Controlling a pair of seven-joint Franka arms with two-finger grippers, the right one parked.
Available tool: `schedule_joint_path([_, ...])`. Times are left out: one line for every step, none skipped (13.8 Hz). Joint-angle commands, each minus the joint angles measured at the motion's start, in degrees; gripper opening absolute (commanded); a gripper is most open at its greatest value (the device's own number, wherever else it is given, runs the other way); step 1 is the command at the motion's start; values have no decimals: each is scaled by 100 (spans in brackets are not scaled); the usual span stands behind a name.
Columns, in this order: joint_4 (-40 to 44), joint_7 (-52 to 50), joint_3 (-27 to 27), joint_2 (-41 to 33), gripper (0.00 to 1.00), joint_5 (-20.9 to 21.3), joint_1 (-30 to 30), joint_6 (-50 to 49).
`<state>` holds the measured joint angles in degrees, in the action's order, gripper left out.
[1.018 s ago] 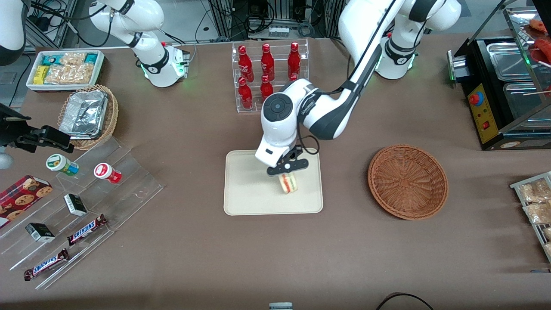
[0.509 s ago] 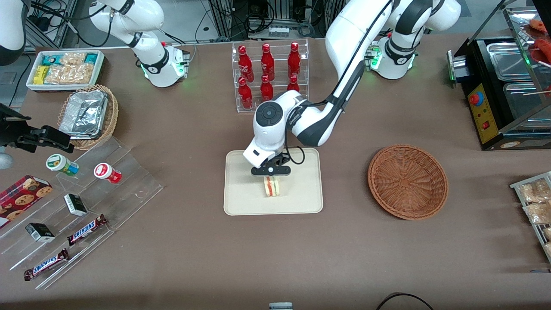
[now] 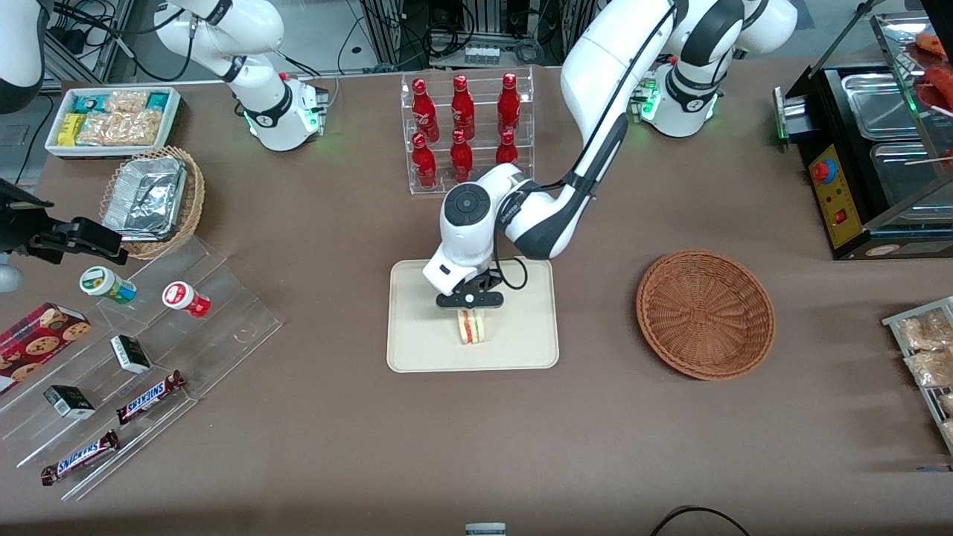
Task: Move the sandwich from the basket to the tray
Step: 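Lower the sandwich onto the tray and open the left gripper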
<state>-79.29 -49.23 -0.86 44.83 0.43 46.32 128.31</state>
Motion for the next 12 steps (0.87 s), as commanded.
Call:
schedule_joint_path([142, 28, 33, -17, 99, -61, -17, -69])
schedule_joint_path([142, 10, 42, -96, 99, -69, -18, -122])
schedule_joint_path([142, 1, 42, -201, 99, -78, -26, -209])
schedule_joint_path([142, -16, 51, -289, 99, -96, -44, -306])
schedule_joint_path([150, -25, 51, -386, 99, -165, -105, -420])
schedule_joint_path([142, -25, 60, -570, 99, -253, -140, -630])
schedule_joint_path([142, -25, 60, -789, 99, -324, -175, -893])
schedule_joint_path([142, -25, 60, -1070, 99, -368, -358, -1174])
schedule_joint_path([133, -8, 60, -1342, 99, -377, -517, -1508])
schedule_joint_path([124, 45, 60, -1641, 99, -377, -684, -1929])
schedule_joint_path([133, 80, 60, -1913, 99, -377, -912, -2377])
schedule_joint_path([133, 72, 60, -2168, 99, -368, -1088, -2747])
